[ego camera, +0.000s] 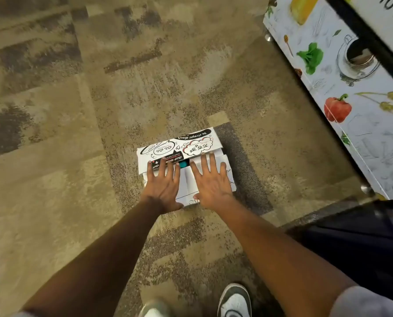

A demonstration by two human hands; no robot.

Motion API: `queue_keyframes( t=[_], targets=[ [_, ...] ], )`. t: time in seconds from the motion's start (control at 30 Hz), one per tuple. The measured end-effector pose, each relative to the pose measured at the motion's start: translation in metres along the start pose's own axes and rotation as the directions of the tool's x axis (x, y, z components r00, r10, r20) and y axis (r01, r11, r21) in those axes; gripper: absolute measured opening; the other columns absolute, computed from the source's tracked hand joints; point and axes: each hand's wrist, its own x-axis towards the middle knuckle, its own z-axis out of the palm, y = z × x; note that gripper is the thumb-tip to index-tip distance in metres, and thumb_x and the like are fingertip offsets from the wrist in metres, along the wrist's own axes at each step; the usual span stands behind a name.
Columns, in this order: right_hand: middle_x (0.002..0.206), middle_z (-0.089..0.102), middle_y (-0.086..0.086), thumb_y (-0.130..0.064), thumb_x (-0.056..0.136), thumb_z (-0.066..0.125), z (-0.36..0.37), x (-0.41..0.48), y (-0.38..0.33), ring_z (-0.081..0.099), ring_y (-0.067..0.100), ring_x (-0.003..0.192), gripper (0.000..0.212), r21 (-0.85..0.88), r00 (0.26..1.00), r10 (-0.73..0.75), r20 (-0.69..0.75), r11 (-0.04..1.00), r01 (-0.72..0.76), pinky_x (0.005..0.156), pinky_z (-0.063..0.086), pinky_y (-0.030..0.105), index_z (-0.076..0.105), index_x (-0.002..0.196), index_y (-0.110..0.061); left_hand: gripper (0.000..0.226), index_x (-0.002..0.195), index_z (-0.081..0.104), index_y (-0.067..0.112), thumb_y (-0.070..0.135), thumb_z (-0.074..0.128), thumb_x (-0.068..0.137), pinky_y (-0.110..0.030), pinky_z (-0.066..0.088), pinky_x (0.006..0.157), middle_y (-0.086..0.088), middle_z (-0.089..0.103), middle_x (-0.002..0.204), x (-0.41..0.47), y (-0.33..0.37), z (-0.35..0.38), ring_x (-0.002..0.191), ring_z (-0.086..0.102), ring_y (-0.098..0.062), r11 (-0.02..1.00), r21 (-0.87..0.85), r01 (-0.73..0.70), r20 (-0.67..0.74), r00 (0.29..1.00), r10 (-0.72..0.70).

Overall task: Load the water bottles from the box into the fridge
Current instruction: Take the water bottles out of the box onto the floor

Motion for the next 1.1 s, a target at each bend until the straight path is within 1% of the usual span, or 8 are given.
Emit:
queue_keyframes(
  t=[0.23,0.33,0.43,0.63,0.77,0.87,1.0,1.1],
  targets=[
    [0.154,0.019,0.017,-0.063,0.073,0.066,0.038,0.020,0.004,0.004,0.040,0.144,0.105,-0.017,0.993,-0.011,-0.117,1.000,0.009,0.110,0.013,0.056,0.012,0.150,-0.016,0.129,0.149,0.009,0.000,0.088,0.047,0.062,-0.066,0.006,0.111,-0.020,0.034,0.145,0.024,0.009,0.044,0.139,0.020,-0.040,1.000,0.006,-0.026,-0.201,0.979,0.026],
    [0.149,0.028,0.015,-0.062,0.071,0.068,0.048,0.027,0.001,0.012,0.037,0.142,0.100,0.020,0.982,-0.005,-0.190,1.000,0.009,0.111,0.010,0.056,0.023,0.147,-0.016,0.132,0.146,0.023,-0.004,0.093,0.041,0.059,-0.063,0.009,0.113,-0.022,0.043,0.137,0.025,0.000,0.063,0.134,0.029,-0.041,0.998,-0.003,-0.063,-0.347,0.936,0.059],
    [0.146,0.031,0.016,-0.064,0.070,0.066,0.055,0.028,-0.002,0.018,0.037,0.138,0.102,-0.011,0.960,-0.008,-0.278,1.000,0.006,0.110,0.012,0.053,0.020,0.148,-0.016,0.130,0.140,0.034,-0.008,0.094,0.040,0.059,-0.063,0.017,0.112,-0.024,0.049,0.127,0.026,-0.003,0.076,0.126,0.036,-0.042,0.991,0.004,-0.137,-0.475,0.871,0.123],
    [0.131,0.044,0.021,-0.072,0.059,0.070,0.056,0.016,0.002,0.032,0.040,0.127,0.107,-0.148,0.909,-0.056,-0.412,0.989,-0.006,0.105,0.025,0.054,0.035,0.140,-0.011,0.128,0.142,0.031,-0.008,0.089,0.049,0.061,-0.059,0.024,0.110,-0.028,0.050,0.127,0.023,-0.005,0.080,0.119,0.044,-0.043,0.983,0.062,-0.174,-0.570,0.802,0.178],
    [0.113,0.054,0.021,-0.074,0.059,0.068,0.045,-0.003,-0.001,0.046,0.040,0.112,0.097,-0.314,0.864,-0.159,-0.477,0.950,0.002,0.099,0.034,0.054,0.046,0.121,-0.003,0.127,0.146,0.010,-0.007,0.083,0.053,0.067,-0.060,0.025,0.109,-0.026,0.044,0.130,0.001,0.001,0.067,0.120,0.043,-0.042,0.971,0.216,-0.104,-0.563,0.799,0.211],
    [0.099,0.056,0.019,-0.065,0.069,0.066,0.039,-0.026,-0.004,0.052,0.038,0.104,0.077,-0.415,0.834,-0.236,-0.499,0.910,0.009,0.095,0.031,0.051,0.044,0.105,-0.002,0.106,0.142,0.025,-0.006,0.065,0.064,0.074,-0.061,0.032,0.103,-0.024,0.051,0.116,-0.022,0.011,0.063,0.108,0.048,-0.040,0.963,0.253,-0.095,-0.613,0.754,0.236],
    [0.086,0.058,0.014,-0.049,0.079,0.064,0.044,-0.052,-0.001,0.055,0.032,0.087,0.047,-0.429,0.775,-0.311,-0.551,0.901,0.056,0.083,0.035,0.045,0.050,0.093,-0.006,0.055,0.116,0.061,0.002,0.046,0.058,0.082,-0.058,0.039,0.099,-0.018,0.062,0.093,-0.062,0.024,0.061,0.095,0.054,-0.037,0.992,0.067,-0.111,-0.699,0.704,0.126],
    [0.075,0.058,0.009,-0.030,0.090,0.055,0.057,-0.067,-0.004,0.052,0.027,0.068,0.021,-0.437,0.766,-0.375,-0.522,0.889,0.137,0.064,0.039,0.039,0.056,0.085,-0.010,0.042,0.081,0.068,0.015,0.043,0.038,0.090,-0.045,0.043,0.085,-0.010,0.063,0.078,-0.082,0.030,0.059,0.086,0.054,-0.030,0.983,-0.088,-0.161,-0.629,0.774,0.070]
  ],
)
